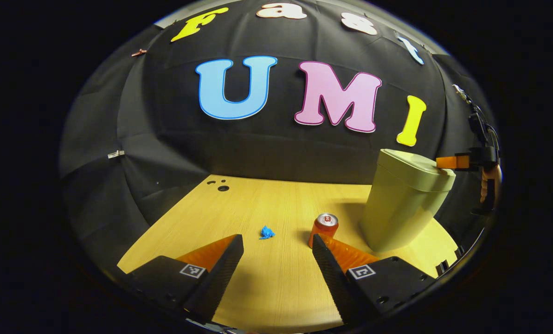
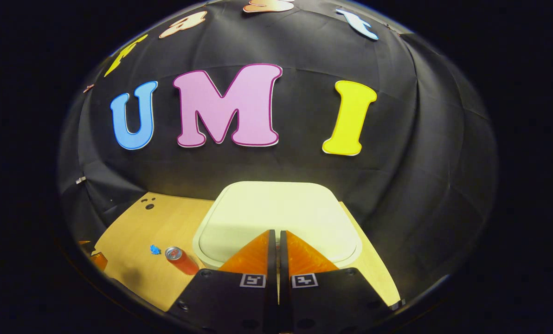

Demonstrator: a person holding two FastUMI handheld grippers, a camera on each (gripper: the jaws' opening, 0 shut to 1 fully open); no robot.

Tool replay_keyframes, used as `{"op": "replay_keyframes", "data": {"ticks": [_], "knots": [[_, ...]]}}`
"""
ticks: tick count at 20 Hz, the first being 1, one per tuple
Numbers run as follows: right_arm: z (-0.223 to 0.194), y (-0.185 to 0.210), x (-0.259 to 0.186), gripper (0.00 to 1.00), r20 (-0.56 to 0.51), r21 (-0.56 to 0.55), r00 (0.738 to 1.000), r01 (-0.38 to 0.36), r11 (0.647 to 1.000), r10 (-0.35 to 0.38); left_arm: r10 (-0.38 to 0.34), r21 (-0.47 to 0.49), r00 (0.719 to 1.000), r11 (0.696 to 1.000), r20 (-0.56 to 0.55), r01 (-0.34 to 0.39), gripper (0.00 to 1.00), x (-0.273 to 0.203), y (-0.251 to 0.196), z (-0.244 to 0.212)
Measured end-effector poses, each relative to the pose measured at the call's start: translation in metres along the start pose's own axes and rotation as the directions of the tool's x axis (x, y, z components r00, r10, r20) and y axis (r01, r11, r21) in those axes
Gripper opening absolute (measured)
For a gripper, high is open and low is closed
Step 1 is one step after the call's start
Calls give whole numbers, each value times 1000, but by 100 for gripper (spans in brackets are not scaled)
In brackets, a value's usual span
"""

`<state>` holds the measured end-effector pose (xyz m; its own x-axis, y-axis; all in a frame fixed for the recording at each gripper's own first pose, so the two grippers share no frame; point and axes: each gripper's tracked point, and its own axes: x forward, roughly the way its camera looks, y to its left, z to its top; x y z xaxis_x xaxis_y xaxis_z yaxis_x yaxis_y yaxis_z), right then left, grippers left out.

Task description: Press the lid of the desktop garbage bin to open it, pick up the crumpled paper on the desktop and throw it into the bin, then pick up the pop can on the desktop and drop it into the bin, and finally close the garbage bin lid.

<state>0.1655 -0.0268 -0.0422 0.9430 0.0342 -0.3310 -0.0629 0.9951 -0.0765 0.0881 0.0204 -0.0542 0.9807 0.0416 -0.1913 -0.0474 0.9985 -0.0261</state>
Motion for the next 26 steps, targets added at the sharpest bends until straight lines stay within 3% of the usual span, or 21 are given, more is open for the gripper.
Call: {"op": "replay_keyframes", "data": {"ticks": [7,13,19,26], "knots": [[10,1,-8,5,1,41,1000,-15,999,15,10,-24,1000,1000,5,-10,96,-1,10,-1],[25,5,-55,5,68,-8,998,-8,1000,9,-18,4,1000,1000,22,18,96,-16,11,-4],[15,2,-92,5,78,7,997,20,1000,-20,-58,21,998,998,22,57,96,-31,8,-16],[4,-5,-100,5,79,31,996,36,999,-38,-59,42,998,997,36,58,96,-22,12,-8]]}}
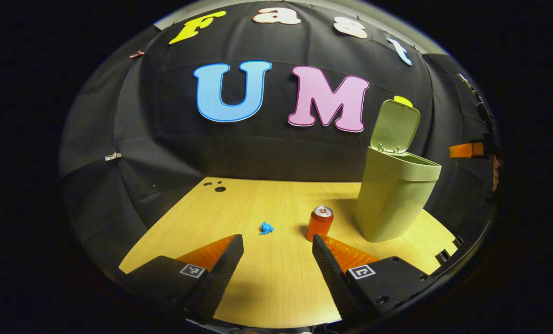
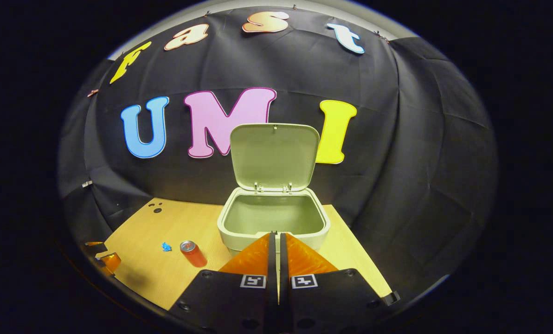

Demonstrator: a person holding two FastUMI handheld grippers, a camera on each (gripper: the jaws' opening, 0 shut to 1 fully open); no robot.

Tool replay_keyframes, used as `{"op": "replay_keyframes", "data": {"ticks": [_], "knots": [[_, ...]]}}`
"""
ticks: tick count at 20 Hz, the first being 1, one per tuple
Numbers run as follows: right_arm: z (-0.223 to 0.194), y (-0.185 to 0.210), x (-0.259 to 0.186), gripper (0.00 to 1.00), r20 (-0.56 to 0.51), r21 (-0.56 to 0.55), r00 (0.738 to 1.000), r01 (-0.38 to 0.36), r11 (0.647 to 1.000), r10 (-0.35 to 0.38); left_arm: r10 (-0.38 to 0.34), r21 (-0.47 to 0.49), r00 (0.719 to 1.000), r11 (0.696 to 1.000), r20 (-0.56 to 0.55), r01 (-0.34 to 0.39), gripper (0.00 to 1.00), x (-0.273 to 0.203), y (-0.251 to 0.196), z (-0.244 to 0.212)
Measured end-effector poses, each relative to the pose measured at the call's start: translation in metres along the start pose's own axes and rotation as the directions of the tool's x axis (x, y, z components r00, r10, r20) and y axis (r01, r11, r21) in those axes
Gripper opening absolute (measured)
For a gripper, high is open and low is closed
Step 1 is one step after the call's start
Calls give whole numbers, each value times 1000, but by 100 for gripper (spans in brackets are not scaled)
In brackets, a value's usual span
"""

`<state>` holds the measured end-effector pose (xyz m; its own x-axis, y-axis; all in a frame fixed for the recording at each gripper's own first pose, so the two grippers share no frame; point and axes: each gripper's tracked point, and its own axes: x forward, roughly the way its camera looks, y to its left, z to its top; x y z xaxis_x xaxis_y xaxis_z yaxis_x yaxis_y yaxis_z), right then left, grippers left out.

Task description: Press the lid of the desktop garbage bin to open it, pick up the crumpled paper on the desktop and throw it into the bin, then pick up the pop can on the desktop and drop it into the bin, and finally close the garbage bin lid.

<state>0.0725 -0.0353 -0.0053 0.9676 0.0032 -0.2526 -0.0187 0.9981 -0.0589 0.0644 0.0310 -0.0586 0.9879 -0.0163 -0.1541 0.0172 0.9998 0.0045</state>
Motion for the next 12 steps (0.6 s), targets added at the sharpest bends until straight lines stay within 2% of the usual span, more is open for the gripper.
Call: {"op": "replay_keyframes", "data": {"ticks": [2,4,5,6,12], "knots": [[-1,-6,1,9,9,6,1000,22,1000,-22,3,9,1000,1000,4,-3,96,9,3,3],[-2,-7,3,5,15,23,999,29,999,-29,5,16,1000,1000,4,-5,96,21,5,8],[-5,-7,5,9,14,30,999,29,999,-29,9,21,1000,1000,3,-9,96,27,8,9],[-10,-6,7,5,5,34,1000,27,999,-27,15,25,1000,1000,-1,-15,96,34,11,10],[-43,-6,22,6,-73,48,997,35,998,-31,37,28,997,999,-67,-35,96,88,31,-3]]}}
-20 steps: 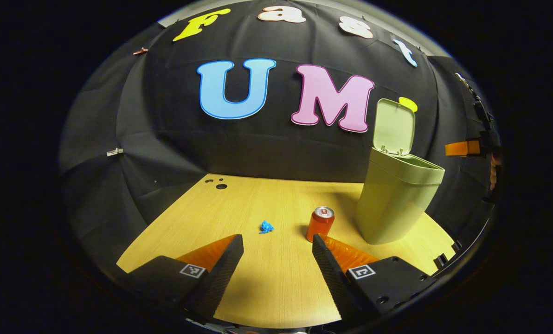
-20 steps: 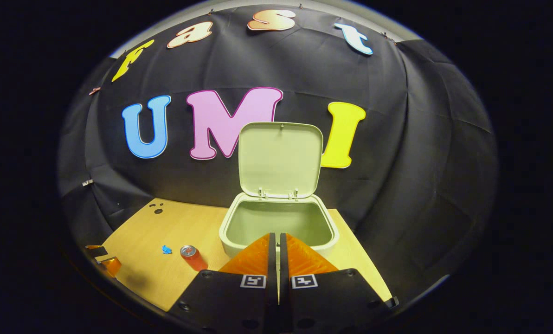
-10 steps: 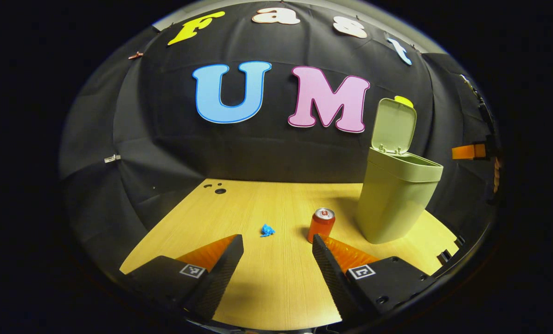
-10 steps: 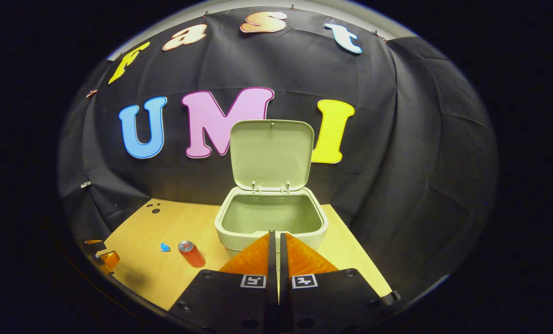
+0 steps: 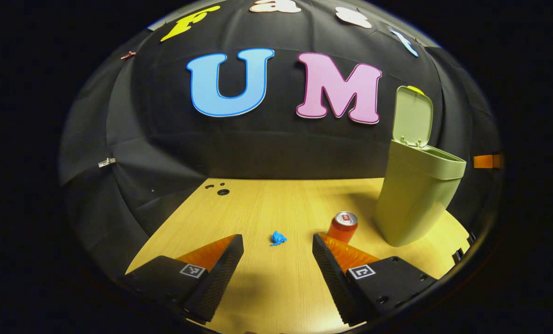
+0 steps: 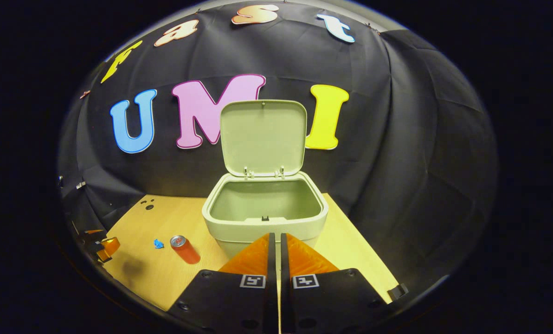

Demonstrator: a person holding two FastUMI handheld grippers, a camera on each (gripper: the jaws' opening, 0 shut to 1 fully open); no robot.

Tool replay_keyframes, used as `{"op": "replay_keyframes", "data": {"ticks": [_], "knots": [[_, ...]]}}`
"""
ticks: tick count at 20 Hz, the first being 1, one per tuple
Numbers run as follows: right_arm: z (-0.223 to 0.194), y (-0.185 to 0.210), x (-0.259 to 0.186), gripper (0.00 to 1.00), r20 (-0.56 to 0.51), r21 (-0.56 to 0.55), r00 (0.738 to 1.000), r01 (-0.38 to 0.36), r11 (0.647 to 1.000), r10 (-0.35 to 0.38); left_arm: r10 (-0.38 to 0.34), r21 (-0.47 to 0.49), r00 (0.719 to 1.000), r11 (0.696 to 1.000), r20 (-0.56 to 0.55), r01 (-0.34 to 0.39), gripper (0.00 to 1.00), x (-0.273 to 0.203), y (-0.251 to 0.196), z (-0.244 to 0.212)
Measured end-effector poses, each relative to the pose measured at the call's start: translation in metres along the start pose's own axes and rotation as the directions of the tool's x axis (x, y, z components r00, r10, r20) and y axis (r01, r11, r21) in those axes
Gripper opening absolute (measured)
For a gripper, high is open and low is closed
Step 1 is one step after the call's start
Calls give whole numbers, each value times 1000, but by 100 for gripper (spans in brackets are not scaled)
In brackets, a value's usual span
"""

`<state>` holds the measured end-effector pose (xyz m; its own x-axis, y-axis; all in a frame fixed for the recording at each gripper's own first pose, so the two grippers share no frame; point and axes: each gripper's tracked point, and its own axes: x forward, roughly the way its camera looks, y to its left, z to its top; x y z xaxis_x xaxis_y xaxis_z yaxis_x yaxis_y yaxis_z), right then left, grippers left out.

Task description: Press the lid of the desktop garbage bin to open it, pick up the crumpled paper on the desktop and throw it into the bin, then pick up the pop can on the desktop and drop it into the bin, and finally close the garbage bin lid.

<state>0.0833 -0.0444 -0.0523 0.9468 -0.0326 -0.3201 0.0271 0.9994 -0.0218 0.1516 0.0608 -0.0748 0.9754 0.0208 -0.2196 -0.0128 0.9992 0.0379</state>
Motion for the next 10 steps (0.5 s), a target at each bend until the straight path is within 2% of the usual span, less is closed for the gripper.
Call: {"op": "replay_keyframes", "data": {"ticks": [1,4,5,8,9,10], "knots": [[-7,1,4,8,-16,6,1000,-2,1000,3,-2,-4,1000,1000,-16,2,96,11,2,-4],[-26,9,10,31,-71,14,997,-29,999,30,-5,-17,998,1000,-66,4,96,42,6,-17],[-31,13,11,36,-80,17,996,-48,999,49,-8,-12,997,1000,-79,7,96,52,6,-21],[-47,23,11,87,-106,-15,991,-79,997,77,-24,18,992,999,-121,27,96,82,1,-32],[-54,24,10,99,-120,-31,989,-88,996,84,-30,24,990,999,-136,34,96,91,-2,-36],[-59,26,10,100,-134,-43,987,-96,994,90,-30,31,988,999,-154,36,96,101,-4,-40]]}}
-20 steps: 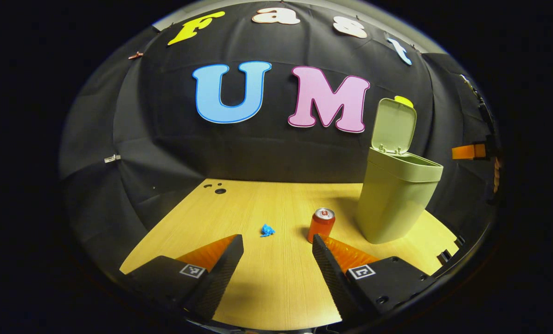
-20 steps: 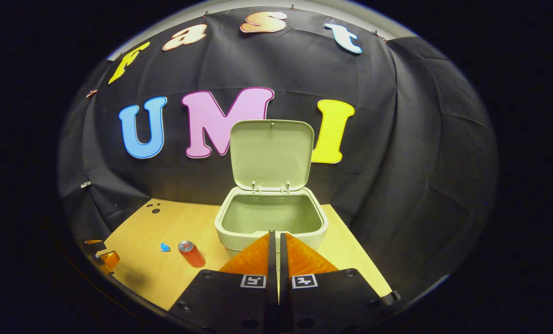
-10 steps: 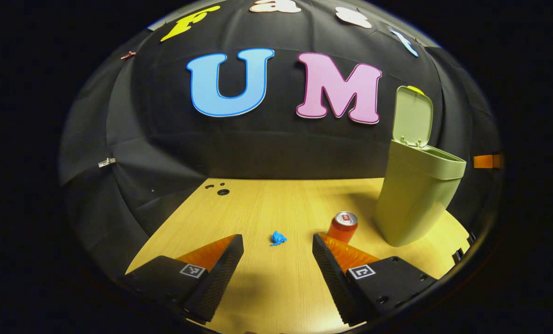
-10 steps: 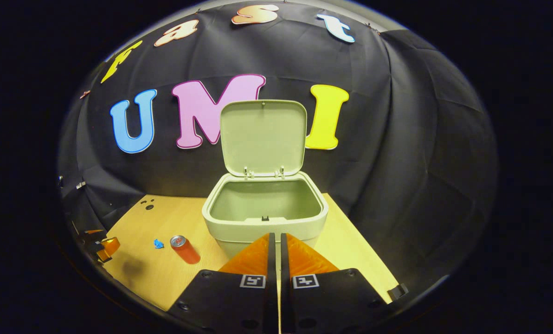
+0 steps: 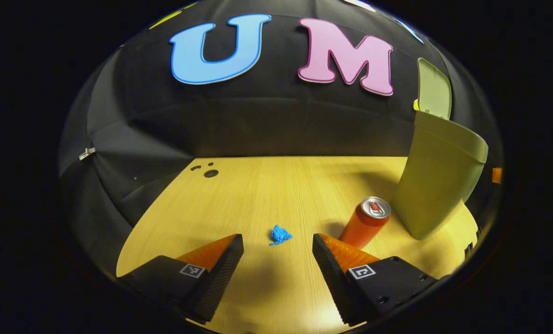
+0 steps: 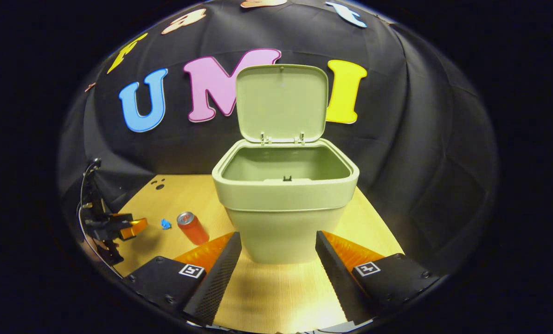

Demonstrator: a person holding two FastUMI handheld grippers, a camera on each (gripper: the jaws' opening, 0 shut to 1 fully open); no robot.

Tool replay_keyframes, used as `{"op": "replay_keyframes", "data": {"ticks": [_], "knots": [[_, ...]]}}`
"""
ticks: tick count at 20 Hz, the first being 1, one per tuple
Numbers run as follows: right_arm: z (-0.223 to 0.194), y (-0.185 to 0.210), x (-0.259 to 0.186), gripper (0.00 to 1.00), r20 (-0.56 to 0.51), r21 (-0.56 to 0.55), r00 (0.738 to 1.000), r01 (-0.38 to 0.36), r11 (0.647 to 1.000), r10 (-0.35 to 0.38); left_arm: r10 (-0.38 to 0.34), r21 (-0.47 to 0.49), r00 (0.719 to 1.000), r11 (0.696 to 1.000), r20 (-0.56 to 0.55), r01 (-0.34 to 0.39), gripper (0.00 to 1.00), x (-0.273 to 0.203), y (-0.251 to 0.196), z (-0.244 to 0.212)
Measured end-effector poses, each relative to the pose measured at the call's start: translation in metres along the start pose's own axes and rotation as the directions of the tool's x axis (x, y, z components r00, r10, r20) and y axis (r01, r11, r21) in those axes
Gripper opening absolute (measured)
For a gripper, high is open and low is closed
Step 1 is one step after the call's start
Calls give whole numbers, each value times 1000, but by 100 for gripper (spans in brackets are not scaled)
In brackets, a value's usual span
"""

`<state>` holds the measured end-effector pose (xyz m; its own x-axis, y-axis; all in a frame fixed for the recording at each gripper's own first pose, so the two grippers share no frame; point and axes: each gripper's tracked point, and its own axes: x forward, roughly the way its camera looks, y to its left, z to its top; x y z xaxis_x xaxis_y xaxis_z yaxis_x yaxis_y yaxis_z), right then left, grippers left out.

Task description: Press the lid of the desktop garbage bin to open it, pick up the crumpled paper on the desktop and throw it into the bin, then pick up the pop can on the desktop and drop it into the bin, and finally close the garbage bin lid.

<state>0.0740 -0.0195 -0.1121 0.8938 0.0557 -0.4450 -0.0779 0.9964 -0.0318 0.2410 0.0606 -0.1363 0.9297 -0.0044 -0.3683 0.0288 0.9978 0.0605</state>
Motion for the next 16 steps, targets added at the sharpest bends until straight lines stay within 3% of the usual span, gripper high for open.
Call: {"op": "replay_keyframes", "data": {"ticks": [9,16], "knots": [[-43,31,13,100,-129,4,989,-78,997,77,35,30,995,999,-94,-32,96,83,-3,-23],[-59,47,20,100,-177,-22,975,-138,990,132,38,1,988,999,-148,-38,93,105,-6,-46]]}}
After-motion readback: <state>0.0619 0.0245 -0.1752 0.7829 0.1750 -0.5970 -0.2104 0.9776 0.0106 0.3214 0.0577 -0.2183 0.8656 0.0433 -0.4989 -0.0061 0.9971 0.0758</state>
